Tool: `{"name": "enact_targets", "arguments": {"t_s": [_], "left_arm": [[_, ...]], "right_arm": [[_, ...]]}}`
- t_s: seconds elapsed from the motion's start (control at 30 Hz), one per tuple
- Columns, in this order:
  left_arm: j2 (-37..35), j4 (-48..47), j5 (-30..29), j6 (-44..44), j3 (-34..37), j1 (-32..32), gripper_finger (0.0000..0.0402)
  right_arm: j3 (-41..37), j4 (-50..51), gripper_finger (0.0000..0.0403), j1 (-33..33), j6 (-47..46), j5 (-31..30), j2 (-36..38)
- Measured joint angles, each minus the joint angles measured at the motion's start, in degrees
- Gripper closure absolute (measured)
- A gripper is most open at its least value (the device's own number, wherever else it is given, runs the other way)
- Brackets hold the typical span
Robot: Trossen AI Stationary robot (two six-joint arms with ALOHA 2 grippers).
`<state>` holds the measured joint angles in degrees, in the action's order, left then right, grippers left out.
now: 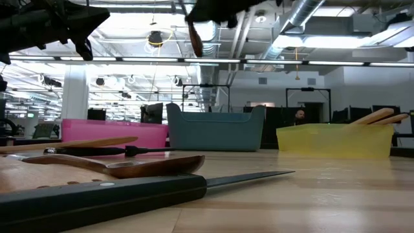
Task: Pick & Place Kitchen Items
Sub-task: Put the wooden serving spoon into the red bin
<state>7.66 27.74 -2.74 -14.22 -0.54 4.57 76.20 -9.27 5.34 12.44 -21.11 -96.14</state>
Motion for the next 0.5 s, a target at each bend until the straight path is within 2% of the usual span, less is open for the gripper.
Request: {"name": "enact_targets", "arguments": {"t_s": [0.13,0.23,0.33,0.5], "left_arm": [[0.0,0.2,0.0,0.0,0.0,0.0,0.0399],[0.0,0.3,0.0,0.0,0.0,0.0,0.0399],[0.0,0.3,0.0,0.0,0.0,0.0,0.0399],[0.0,0.3,0.0,0.0,0.0,0.0,0.0399]], "right_arm": [[5.7,14.1,0.0347,4.3,0.1,-1.4,-4.1],[8.8,19.2,0.0347,6.5,0.4,-1.7,-6.5],[9.5,19.6,0.0347,6.5,0.8,-0.8,-7.4],[9.4,17.5,0.0347,3.9,2.6,8.4,-4.1]]}}
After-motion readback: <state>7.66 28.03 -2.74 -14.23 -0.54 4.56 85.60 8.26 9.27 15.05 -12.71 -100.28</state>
